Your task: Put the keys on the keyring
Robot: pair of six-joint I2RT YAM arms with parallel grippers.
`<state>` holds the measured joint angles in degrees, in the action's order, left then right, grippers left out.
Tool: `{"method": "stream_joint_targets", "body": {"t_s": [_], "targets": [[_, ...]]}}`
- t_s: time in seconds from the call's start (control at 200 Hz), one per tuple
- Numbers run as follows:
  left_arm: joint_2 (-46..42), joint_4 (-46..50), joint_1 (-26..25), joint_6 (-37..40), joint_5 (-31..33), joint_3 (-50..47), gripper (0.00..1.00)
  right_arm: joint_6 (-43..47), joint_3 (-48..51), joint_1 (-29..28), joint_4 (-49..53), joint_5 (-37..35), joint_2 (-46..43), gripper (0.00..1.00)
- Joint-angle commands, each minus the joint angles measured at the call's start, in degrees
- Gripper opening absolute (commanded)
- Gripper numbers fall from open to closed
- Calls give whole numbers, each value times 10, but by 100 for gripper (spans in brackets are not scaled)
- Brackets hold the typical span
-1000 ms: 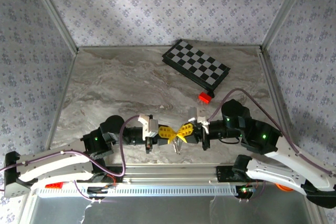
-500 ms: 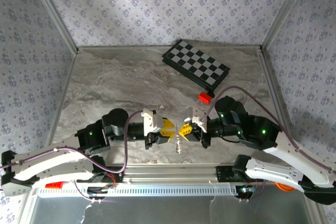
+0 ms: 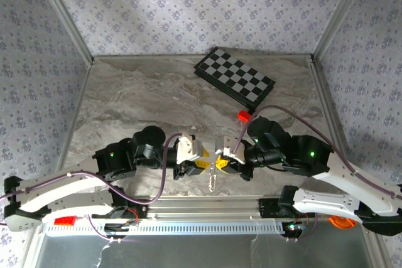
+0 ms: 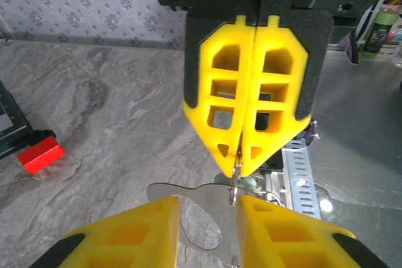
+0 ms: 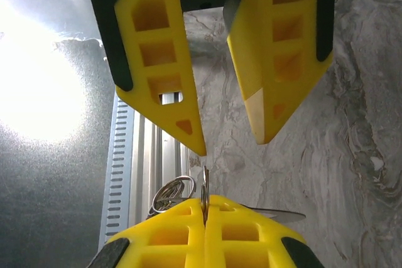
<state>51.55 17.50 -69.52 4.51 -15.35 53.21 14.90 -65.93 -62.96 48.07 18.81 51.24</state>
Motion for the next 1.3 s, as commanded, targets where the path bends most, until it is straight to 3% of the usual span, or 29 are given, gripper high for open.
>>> {"method": "stream_joint_targets", "body": {"t_s": [0.0, 0.385, 0.825, 1.194, 1.294], "targets": [[-1, 0, -3, 4, -34, 19, 29, 11, -19, -5, 1, -10, -2, 0], [17, -69, -3, -22, -46, -5, 30, 7, -19, -4, -6, -4, -5, 0], [38, -59, -4, -11, -37, -1, 26, -7, -10, -4, -25, 10, -15, 0], [39, -60, -3, -13, -37, -3, 0, -7, -5, -4, -31, 17, -16, 0], [32, -63, -3, -14, -37, -7, 0, -7, -7, -4, -31, 22, -15, 0]]}}
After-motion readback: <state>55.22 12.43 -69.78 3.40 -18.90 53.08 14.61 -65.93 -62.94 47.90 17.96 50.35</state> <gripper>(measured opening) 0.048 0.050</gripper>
